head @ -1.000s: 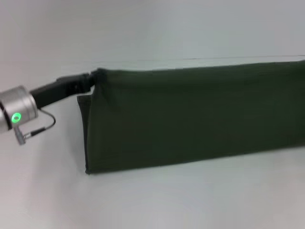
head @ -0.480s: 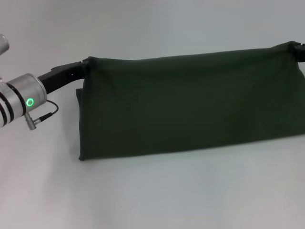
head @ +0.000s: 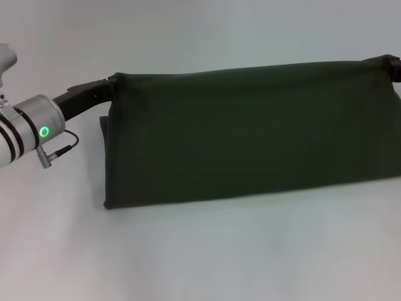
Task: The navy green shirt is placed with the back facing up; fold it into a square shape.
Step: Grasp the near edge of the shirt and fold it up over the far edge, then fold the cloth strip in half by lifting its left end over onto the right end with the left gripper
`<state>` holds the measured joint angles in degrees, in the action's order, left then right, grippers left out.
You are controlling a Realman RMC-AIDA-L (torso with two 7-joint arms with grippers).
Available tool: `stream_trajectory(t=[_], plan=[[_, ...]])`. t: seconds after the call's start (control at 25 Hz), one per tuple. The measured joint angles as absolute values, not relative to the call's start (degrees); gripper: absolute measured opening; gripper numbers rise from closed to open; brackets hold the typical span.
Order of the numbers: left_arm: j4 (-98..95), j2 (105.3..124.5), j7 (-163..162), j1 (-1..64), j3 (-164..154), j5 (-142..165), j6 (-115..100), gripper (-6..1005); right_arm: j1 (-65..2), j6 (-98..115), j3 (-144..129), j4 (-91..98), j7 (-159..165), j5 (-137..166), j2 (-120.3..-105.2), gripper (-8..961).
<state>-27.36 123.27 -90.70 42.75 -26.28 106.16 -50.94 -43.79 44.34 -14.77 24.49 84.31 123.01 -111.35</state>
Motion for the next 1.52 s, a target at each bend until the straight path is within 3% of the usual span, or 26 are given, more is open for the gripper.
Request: stream_trajectory(t=[0.92,1.16,1.36,1.52], plan=[[-25.3,123.83,-86.8,43.9,-26.3,101.9,-47.9,12,-45.3,39.6,-15.6,22.2,80.7,121.4,-111.62,97],[-25.3,123.85,-87.2,44.2,-26.0,100.8,-47.8,121,-45.0,39.5,-15.7,22.9,80.9,121.4,-111.93,115],[-25.5,123.84,-86.9,43.4,-25.9,97.3,-47.8,212,-44.7,39.5,-15.5,24.2,81.6,121.4,-111.95,261],[-25.5,123.84,-87.1,42.3,-26.0,95.7,-48.7,503,-43.8,40.9,-17.2,25.1,85.2,121.7,-111.43,390]])
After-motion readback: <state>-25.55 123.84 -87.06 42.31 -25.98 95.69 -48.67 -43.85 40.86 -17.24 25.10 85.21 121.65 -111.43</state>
